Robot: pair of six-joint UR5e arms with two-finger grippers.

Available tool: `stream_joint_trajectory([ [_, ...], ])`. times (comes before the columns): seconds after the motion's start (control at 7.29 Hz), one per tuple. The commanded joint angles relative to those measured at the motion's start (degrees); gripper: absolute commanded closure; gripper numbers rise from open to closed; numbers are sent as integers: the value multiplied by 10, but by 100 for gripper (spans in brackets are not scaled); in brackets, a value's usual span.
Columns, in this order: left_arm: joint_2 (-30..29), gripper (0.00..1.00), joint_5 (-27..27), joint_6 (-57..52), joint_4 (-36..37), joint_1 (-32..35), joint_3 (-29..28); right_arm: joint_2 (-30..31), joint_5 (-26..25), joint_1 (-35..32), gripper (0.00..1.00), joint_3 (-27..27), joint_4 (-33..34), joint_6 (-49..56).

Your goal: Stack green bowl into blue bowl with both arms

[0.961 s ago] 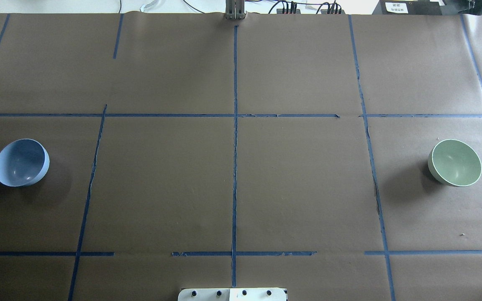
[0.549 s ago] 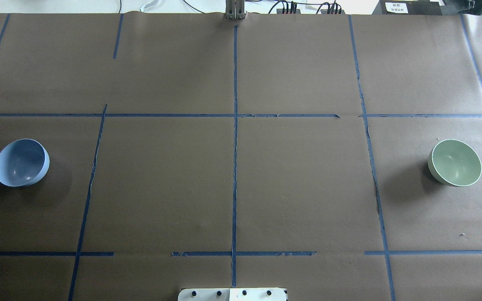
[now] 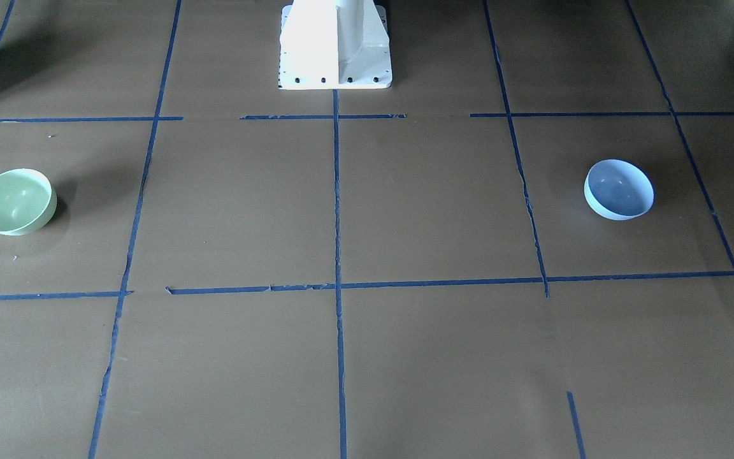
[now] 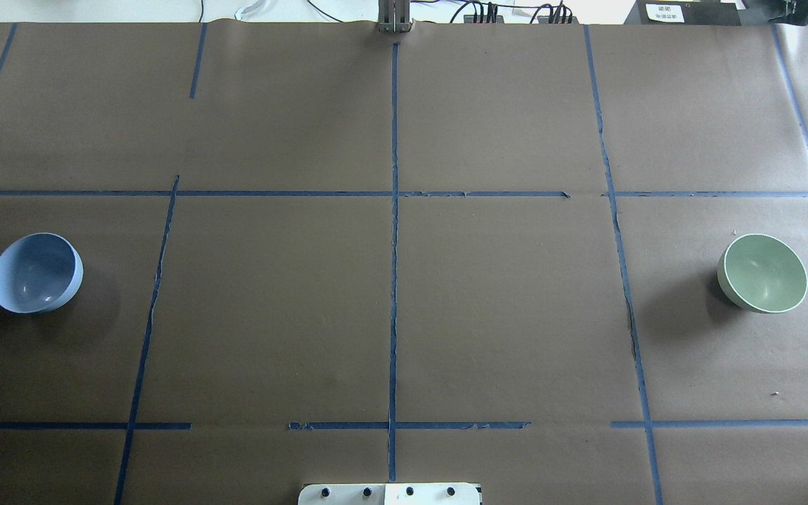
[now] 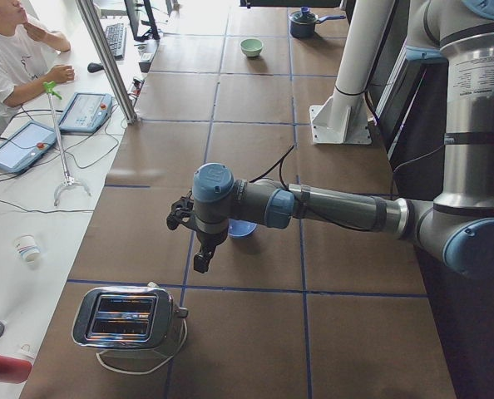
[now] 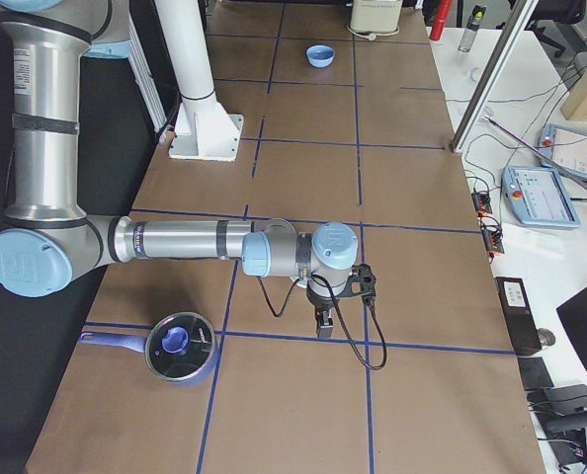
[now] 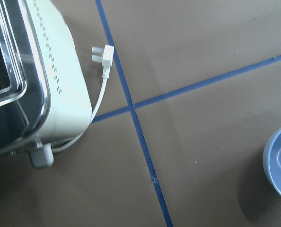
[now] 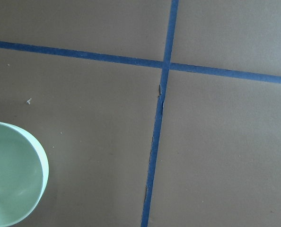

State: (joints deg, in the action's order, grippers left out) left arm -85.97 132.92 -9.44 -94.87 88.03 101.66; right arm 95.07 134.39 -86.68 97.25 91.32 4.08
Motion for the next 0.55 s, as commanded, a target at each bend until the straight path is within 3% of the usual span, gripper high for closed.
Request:
stream_joint_trajectory([
  [0.0,17,0,1,89,-51,-51,-11,0,0,8,0,-1,0,0],
  [0.41,48,0,-7,465,-297,-210,-34,0,0,8,0,-2,0,0],
])
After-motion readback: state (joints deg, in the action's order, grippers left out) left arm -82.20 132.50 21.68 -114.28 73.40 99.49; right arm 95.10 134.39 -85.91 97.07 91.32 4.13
